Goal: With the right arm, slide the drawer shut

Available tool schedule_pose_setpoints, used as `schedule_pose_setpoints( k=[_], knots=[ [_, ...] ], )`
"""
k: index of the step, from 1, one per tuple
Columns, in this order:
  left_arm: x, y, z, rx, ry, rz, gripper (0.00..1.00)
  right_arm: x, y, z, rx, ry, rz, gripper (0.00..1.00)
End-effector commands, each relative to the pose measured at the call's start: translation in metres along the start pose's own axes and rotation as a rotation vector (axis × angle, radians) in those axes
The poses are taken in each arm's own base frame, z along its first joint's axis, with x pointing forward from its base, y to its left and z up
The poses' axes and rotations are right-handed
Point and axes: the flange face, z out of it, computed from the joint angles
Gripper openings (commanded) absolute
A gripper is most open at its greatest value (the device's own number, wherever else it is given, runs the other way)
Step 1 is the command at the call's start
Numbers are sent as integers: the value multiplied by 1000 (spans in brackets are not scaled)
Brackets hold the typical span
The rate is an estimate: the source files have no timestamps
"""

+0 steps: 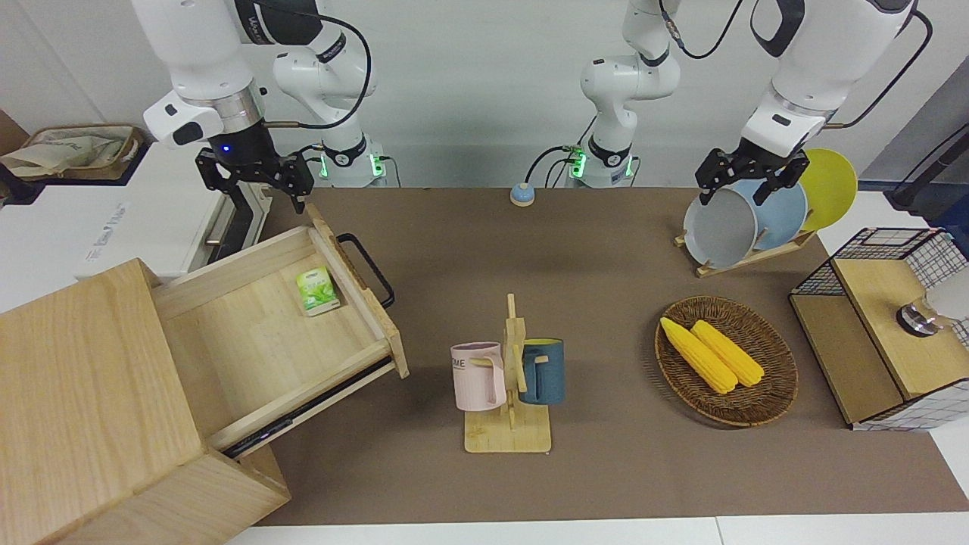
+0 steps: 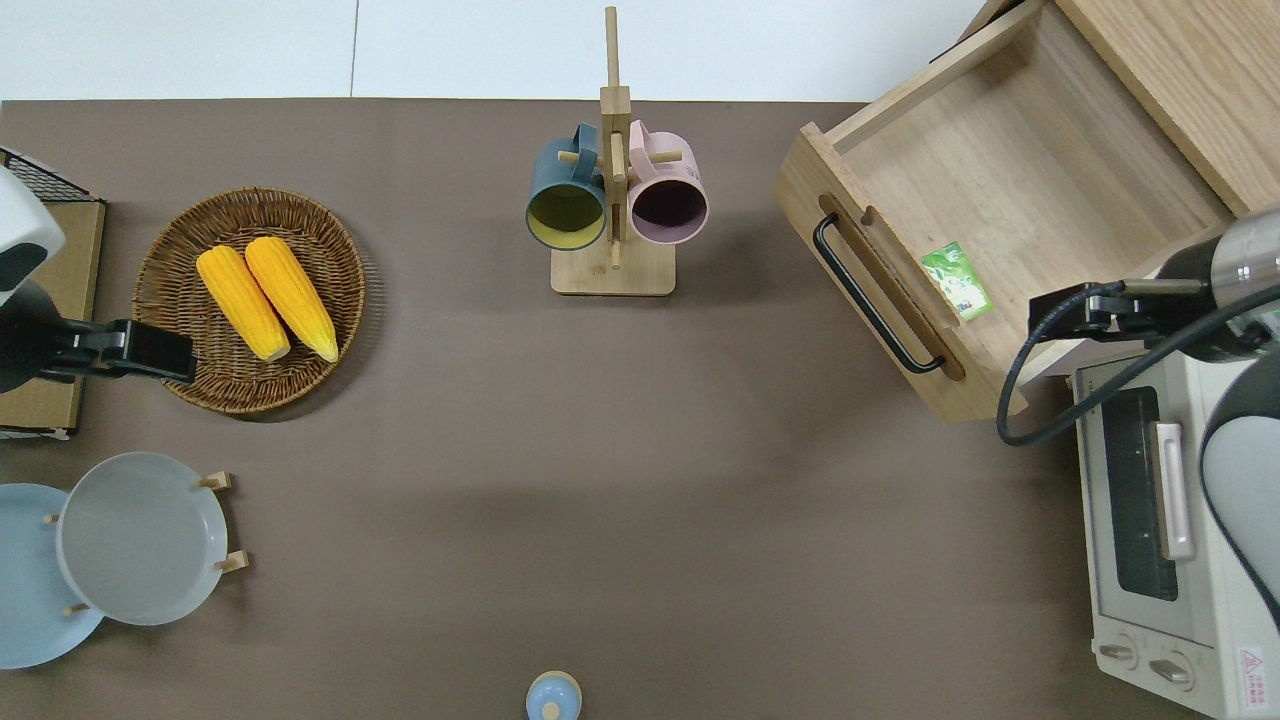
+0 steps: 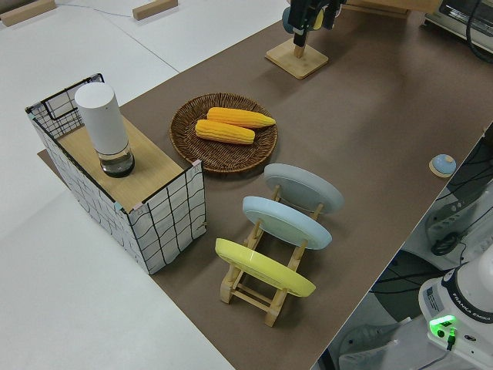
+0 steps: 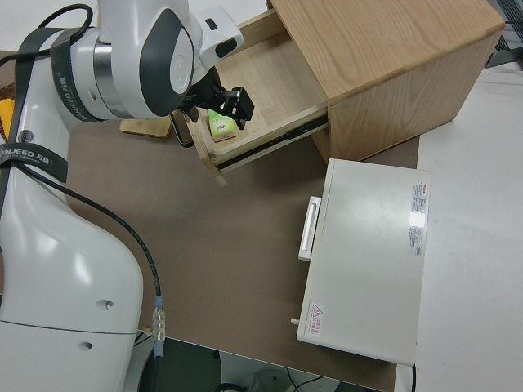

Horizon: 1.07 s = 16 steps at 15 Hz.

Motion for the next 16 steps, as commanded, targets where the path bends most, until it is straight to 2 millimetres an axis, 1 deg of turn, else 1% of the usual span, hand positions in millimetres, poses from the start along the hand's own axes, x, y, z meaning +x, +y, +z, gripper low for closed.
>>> schedule_pose_setpoints(
  k=[1, 2, 4, 5, 6, 14, 16],
  knots=[
    [1, -1, -4, 16, -5, 10, 993, 2, 4, -1, -8, 3, -19, 638],
    [1, -1, -4, 16, -5, 10, 993, 2, 3, -1, -8, 3, -21, 449],
    [1, -1, -3, 16, -7, 10, 993, 2, 3, -1, -9, 2, -24, 135],
    [1, -1, -4, 16, -5, 10, 993, 2, 3, -1, -9, 2, -24, 14],
    [1, -1, -4, 16, -5, 10, 993, 2, 2, -1, -9, 2, -25, 1],
    [1, -1, -4, 16, -5, 10, 993, 1, 1, -1, -8, 2, -25, 0],
    [1, -1, -4, 16, -5, 10, 993, -1, -2, -4, -8, 4, -19, 0]
  ],
)
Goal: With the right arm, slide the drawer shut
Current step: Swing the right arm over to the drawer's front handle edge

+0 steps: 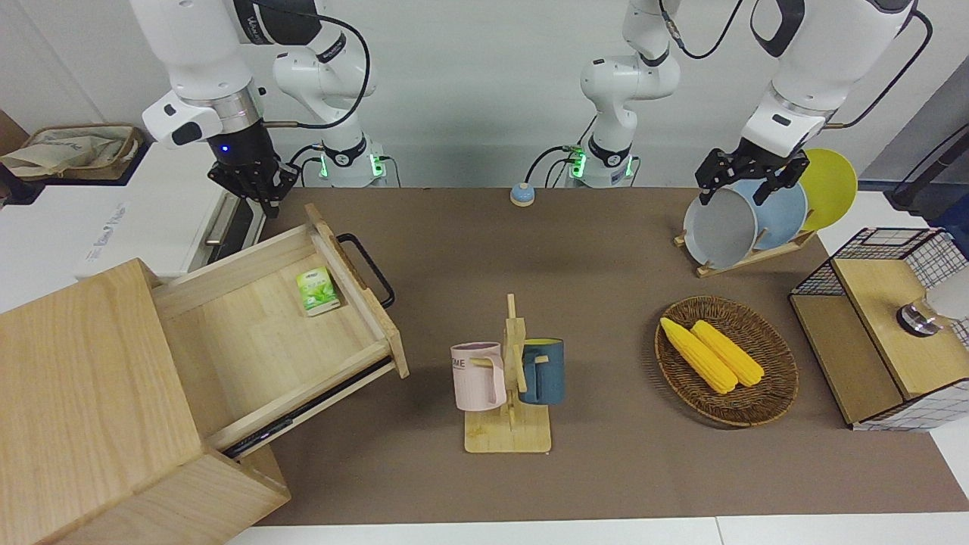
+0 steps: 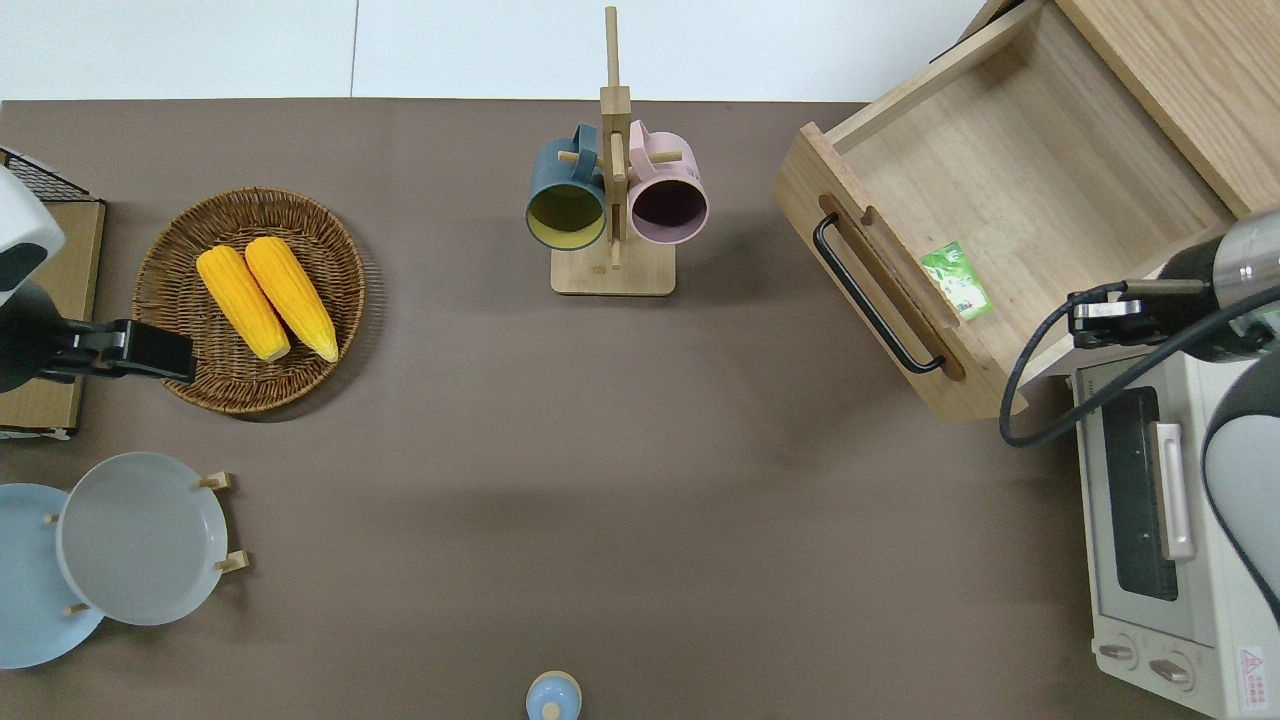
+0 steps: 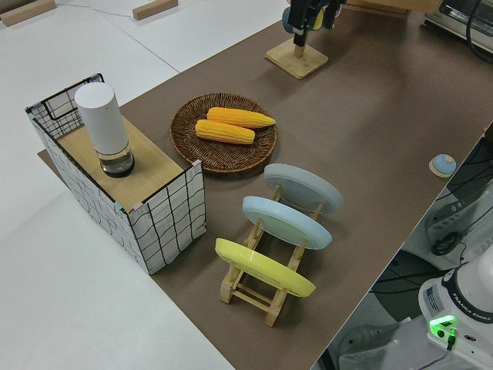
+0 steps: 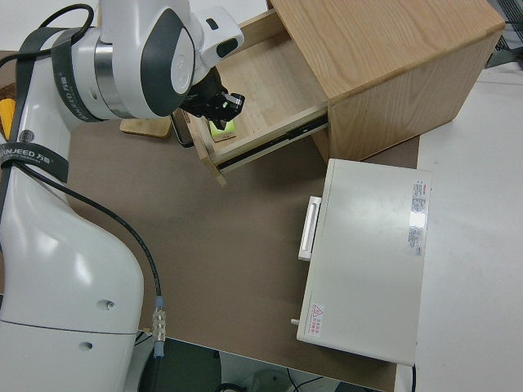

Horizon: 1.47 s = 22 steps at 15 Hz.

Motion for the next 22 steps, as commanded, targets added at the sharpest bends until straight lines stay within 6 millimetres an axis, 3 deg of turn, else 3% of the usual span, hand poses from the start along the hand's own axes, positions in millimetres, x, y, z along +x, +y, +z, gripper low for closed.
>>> schedule_pose_setpoints(
  k=[1, 4, 8, 10, 12, 16, 22],
  knots=[
    [1, -1, -3, 16, -7, 10, 993, -3, -10, -9, -10, 8, -26, 0],
    [1, -1, -4, 16, -5, 10, 993, -8, -26, -21, -17, 11, 24, 0],
    [1, -1, -3, 16, -7, 10, 993, -17, -65, -33, -10, 35, 70, 0],
    [1, -1, -4, 16, -5, 10, 993, -24, -89, -36, -4, 40, 115, 0],
    [1, -1, -3, 16, -7, 10, 993, -36, -126, -36, 3, 43, 179, 0],
    [1, -1, -4, 16, -5, 9, 993, -46, -184, -13, 0, 18, 314, 0],
    [1, -1, -3, 16, -7, 10, 993, -39, -224, 30, -15, -22, 541, 0]
  ],
)
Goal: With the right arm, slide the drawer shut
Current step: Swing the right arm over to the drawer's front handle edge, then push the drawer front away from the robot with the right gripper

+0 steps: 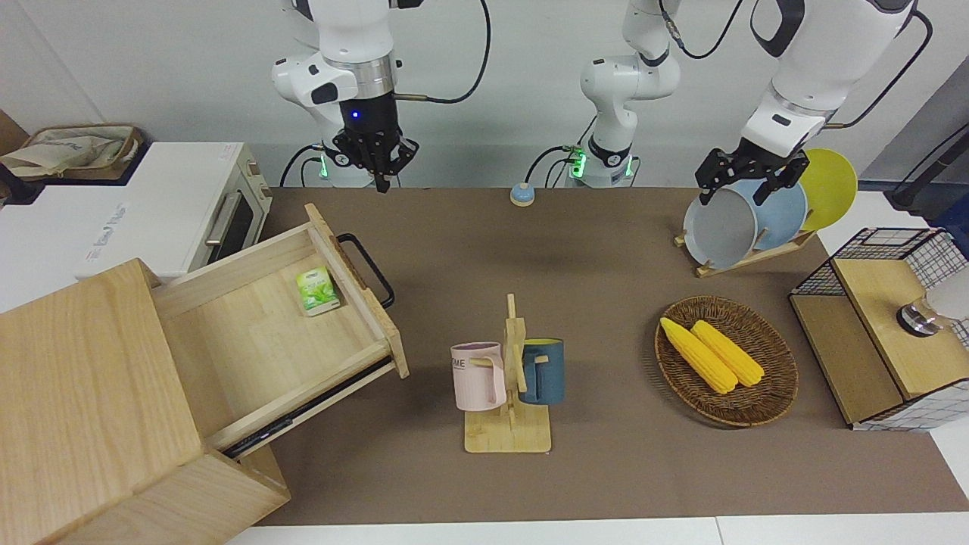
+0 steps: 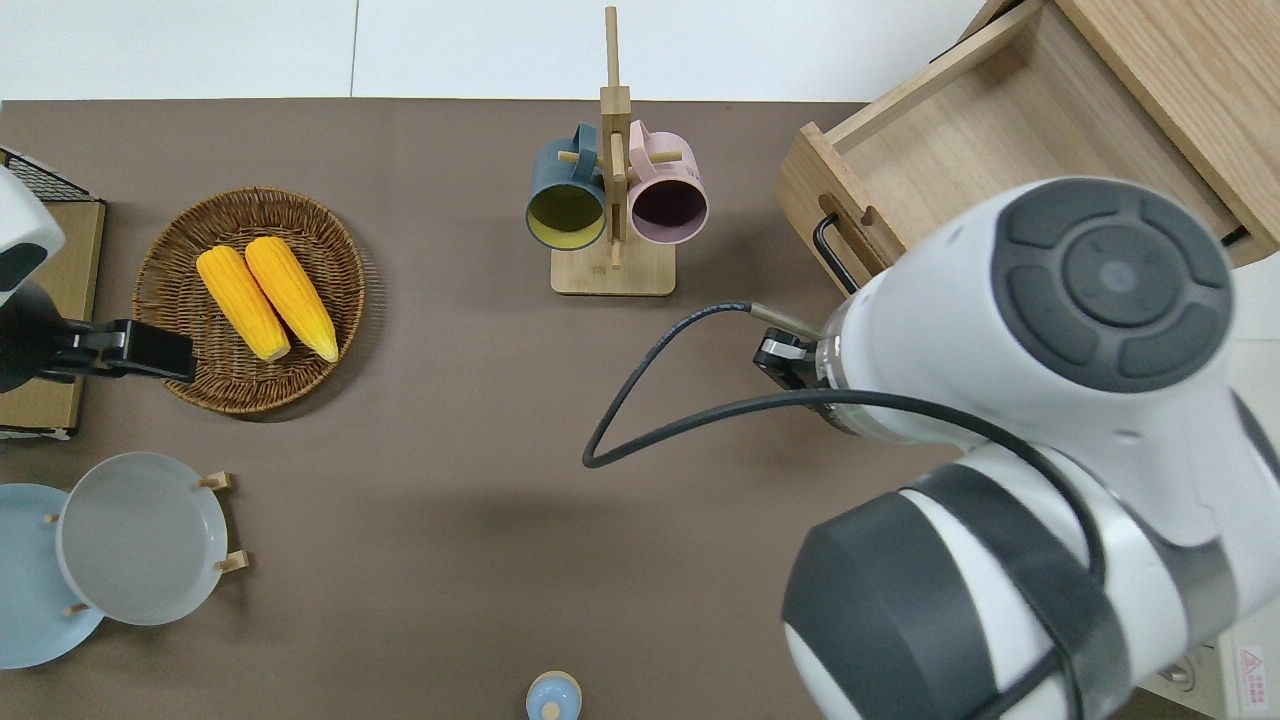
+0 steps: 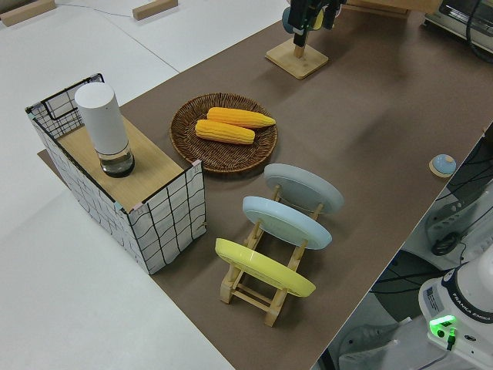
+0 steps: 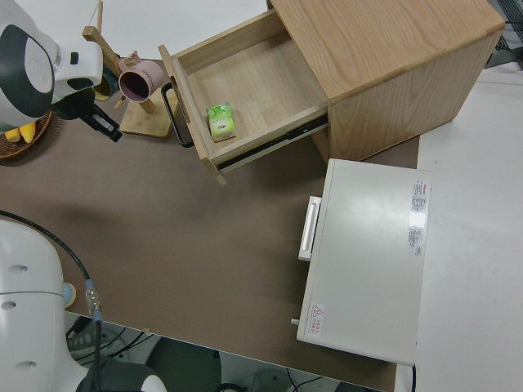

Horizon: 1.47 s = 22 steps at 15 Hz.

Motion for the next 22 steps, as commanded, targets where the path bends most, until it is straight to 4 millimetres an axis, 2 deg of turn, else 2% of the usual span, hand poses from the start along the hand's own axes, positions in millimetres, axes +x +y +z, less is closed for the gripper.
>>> schedule_pose_setpoints(
  k=[1, 5, 9, 13, 16, 22],
  knots=[
    [1, -1, -4, 16, -5, 10, 993, 9, -19, 25, 0, 10, 163, 0],
    [1, -1, -4, 16, -5, 10, 993, 31, -23, 65, -39, -26, 303, 0],
    [1, -1, -4, 16, -5, 10, 993, 58, -19, 93, -38, -30, 385, 0],
    [1, -1, -4, 16, -5, 10, 993, 71, -17, 110, -42, -27, 421, 0],
    [1, -1, -4, 16, -5, 10, 993, 82, -10, 114, -34, -19, 437, 0],
    [1, -1, -4, 16, -5, 10, 993, 102, -10, 134, -19, 4, 443, 0]
  ],
)
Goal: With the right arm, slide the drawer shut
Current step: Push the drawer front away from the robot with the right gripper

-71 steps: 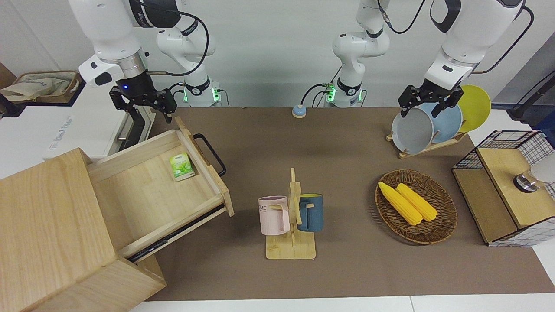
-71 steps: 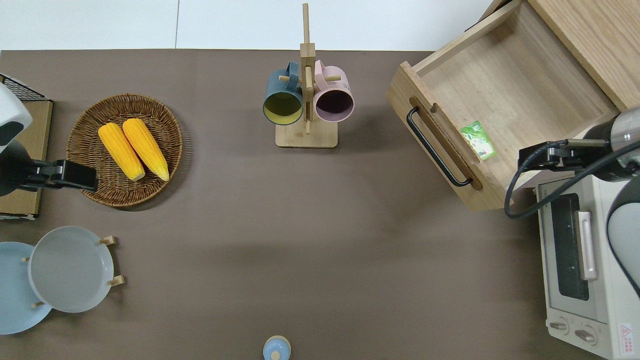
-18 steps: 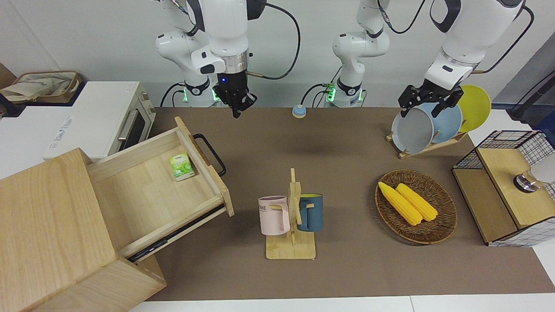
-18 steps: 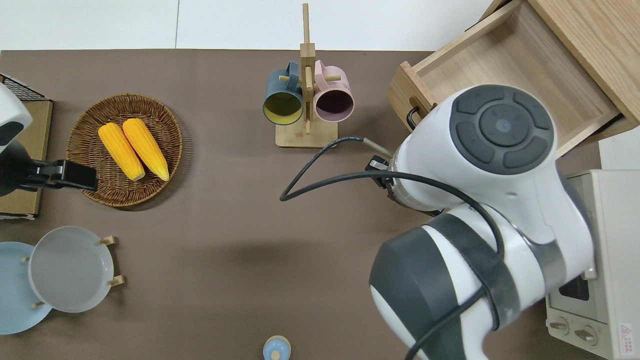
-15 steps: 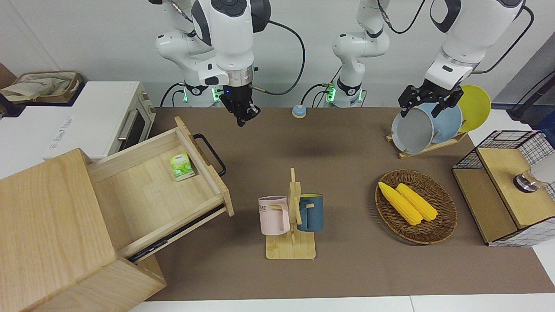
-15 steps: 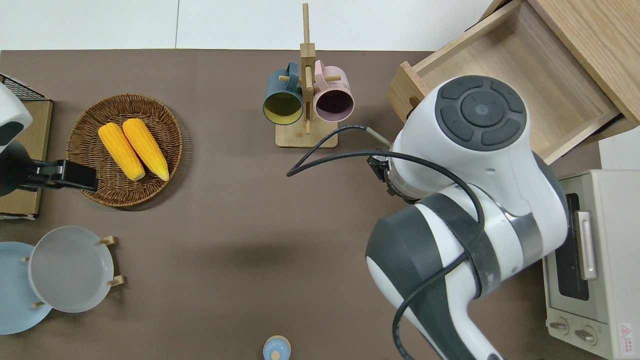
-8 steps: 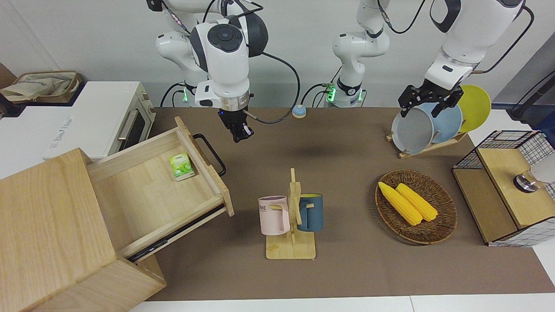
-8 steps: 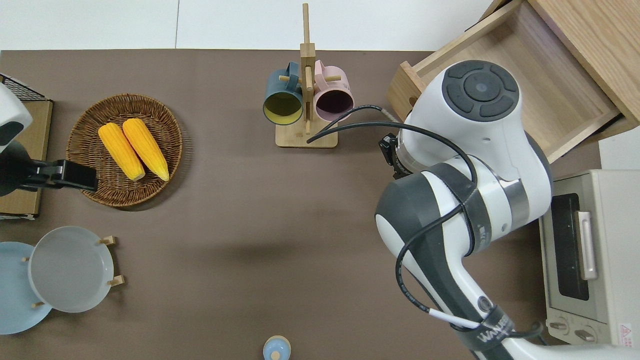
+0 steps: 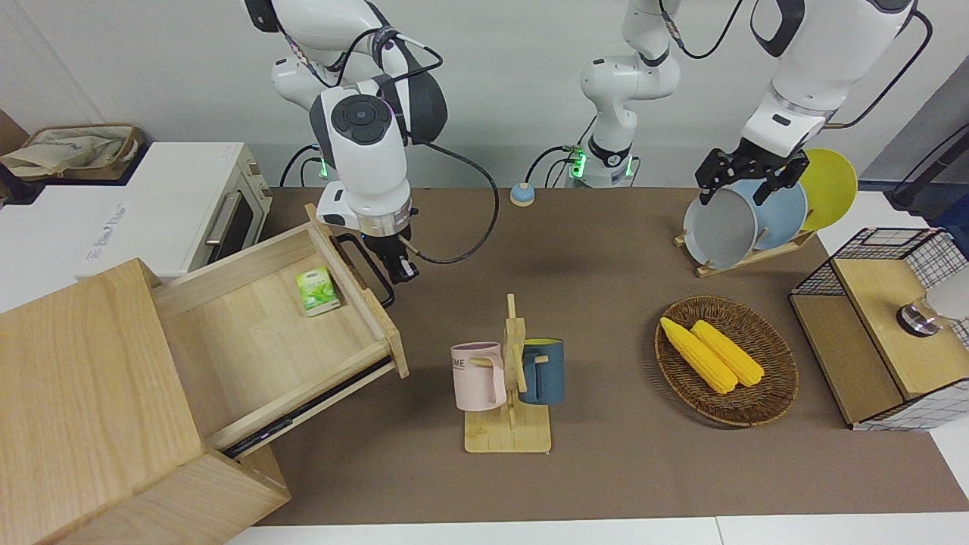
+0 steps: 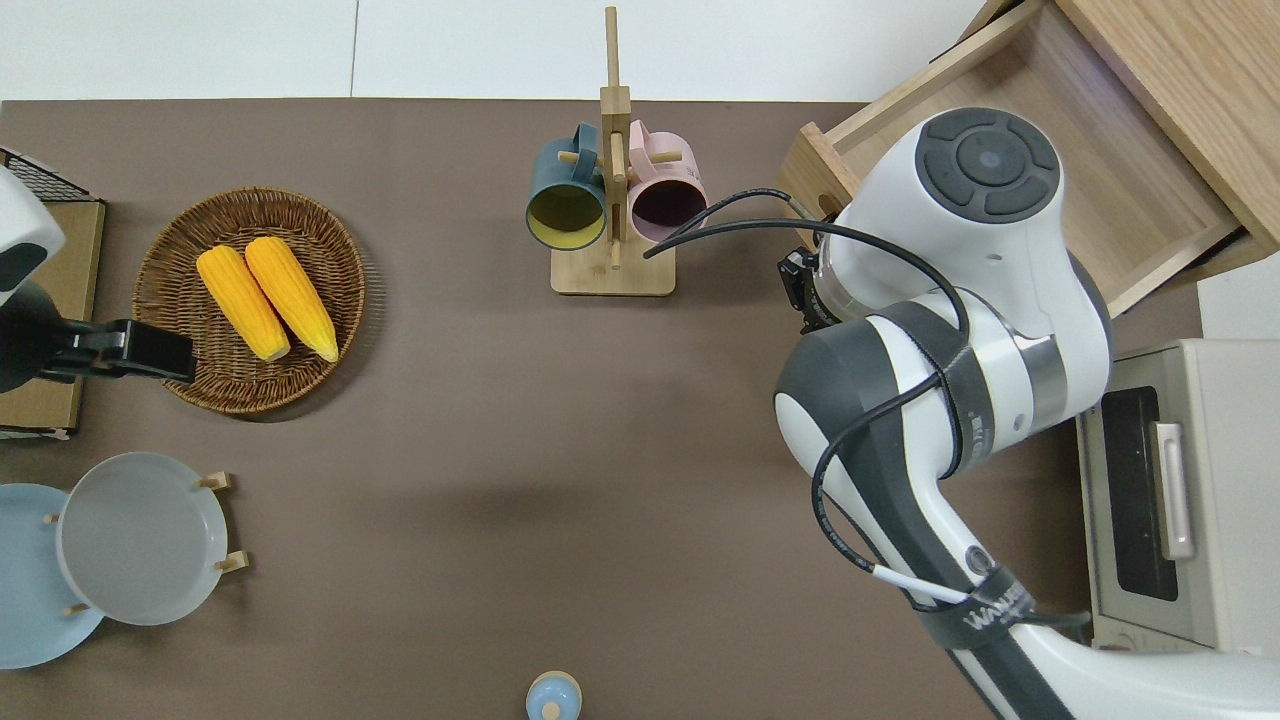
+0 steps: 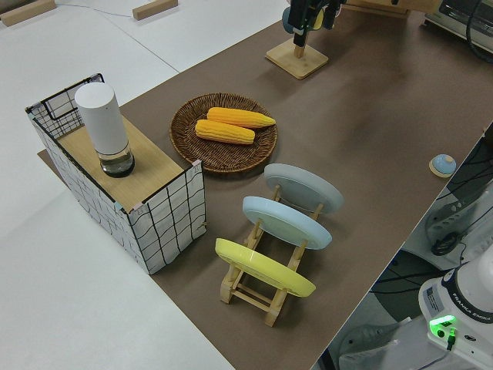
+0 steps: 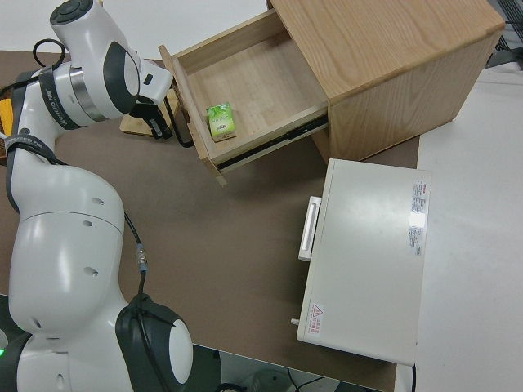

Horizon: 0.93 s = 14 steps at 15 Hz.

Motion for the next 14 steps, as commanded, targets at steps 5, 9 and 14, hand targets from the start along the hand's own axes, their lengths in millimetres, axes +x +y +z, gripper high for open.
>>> schedule_pose_setpoints(
  k=[5, 9, 14],
  knots=[
    [1, -1, -4, 16, -5, 10, 995, 32, -7, 29, 0, 41, -2, 0],
    [1, -1, -4, 16, -5, 10, 993, 66, -4, 16, 65, 60, 10, 0],
    [1, -1, -3, 16, -7, 10, 993, 104, 7, 7, 96, 71, 8, 0]
  ],
)
